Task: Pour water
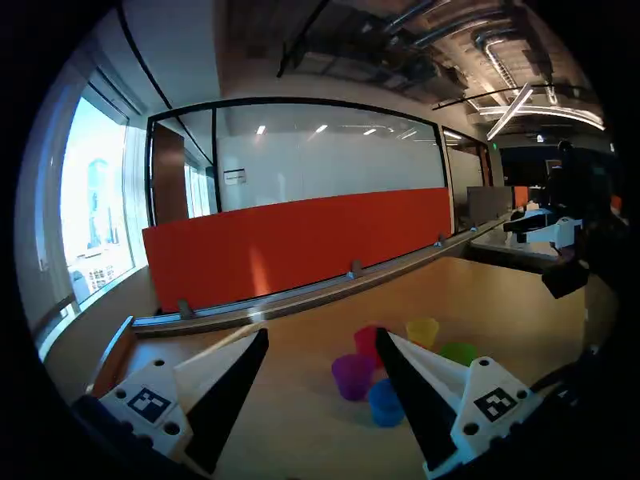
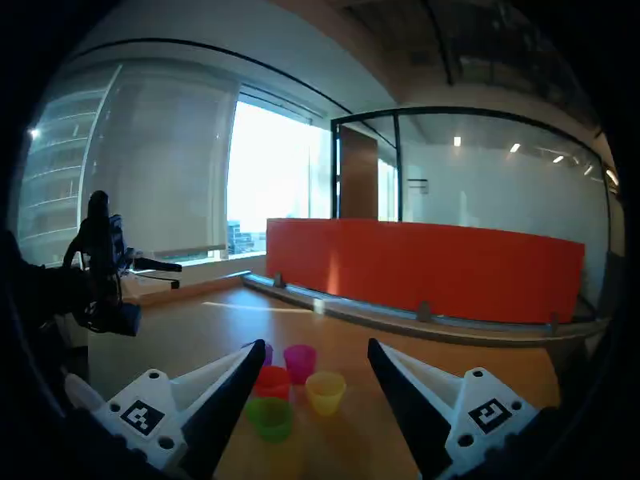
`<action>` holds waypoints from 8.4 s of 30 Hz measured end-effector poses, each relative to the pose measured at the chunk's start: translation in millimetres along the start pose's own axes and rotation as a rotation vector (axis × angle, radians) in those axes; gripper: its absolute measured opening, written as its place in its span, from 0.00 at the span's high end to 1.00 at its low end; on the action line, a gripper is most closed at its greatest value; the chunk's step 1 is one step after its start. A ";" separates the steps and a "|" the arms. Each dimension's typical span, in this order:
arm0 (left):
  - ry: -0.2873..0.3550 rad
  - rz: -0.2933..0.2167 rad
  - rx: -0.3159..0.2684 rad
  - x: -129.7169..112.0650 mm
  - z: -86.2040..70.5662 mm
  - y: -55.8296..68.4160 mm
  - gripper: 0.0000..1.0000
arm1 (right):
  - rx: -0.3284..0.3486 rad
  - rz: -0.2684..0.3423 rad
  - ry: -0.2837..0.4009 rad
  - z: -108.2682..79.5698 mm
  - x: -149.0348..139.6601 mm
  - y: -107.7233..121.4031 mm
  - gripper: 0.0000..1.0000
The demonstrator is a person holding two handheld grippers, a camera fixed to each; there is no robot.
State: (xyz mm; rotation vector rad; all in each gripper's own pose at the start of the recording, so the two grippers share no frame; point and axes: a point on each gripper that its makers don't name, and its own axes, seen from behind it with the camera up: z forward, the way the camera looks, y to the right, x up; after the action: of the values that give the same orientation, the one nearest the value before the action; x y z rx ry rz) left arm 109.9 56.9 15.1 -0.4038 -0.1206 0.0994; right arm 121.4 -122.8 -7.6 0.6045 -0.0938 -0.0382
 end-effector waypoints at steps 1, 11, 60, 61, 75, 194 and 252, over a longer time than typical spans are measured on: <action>-0.001 -0.004 -0.009 0.5 0.5 2.5 0.00 | 0.018 -0.007 -0.006 1.3 -0.1 -4.4 0.01; -0.032 0.009 -0.085 5.8 5.9 16.6 0.00 | 0.164 -0.076 -0.075 9.5 -4.7 -40.6 0.01; -0.379 0.159 -0.403 -160.7 55.7 101.1 0.00 | 0.311 -0.161 -0.460 65.4 -170.9 -54.8 0.01; -0.383 0.157 -0.406 -162.9 56.1 101.9 0.00 | 0.313 -0.161 -0.465 65.9 -173.6 -55.2 0.01; -0.410 0.144 -0.427 -181.3 64.7 109.9 0.00 | 0.321 -0.163 -0.502 74.1 -197.4 -57.4 0.01; -0.093 -0.017 -0.331 -16.0 57.4 88.7 0.15 | 0.247 -0.073 -0.070 84.5 -39.3 -90.1 0.08; 0.082 0.311 -0.270 63.3 61.3 95.2 0.15 | 0.364 -0.076 -0.029 95.2 -35.1 -120.6 0.09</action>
State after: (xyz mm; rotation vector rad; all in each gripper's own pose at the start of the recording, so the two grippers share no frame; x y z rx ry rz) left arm 157.1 175.3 39.3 -0.6935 0.0113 0.3754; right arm 76.0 -273.6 -1.0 0.9718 -0.1068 -0.1052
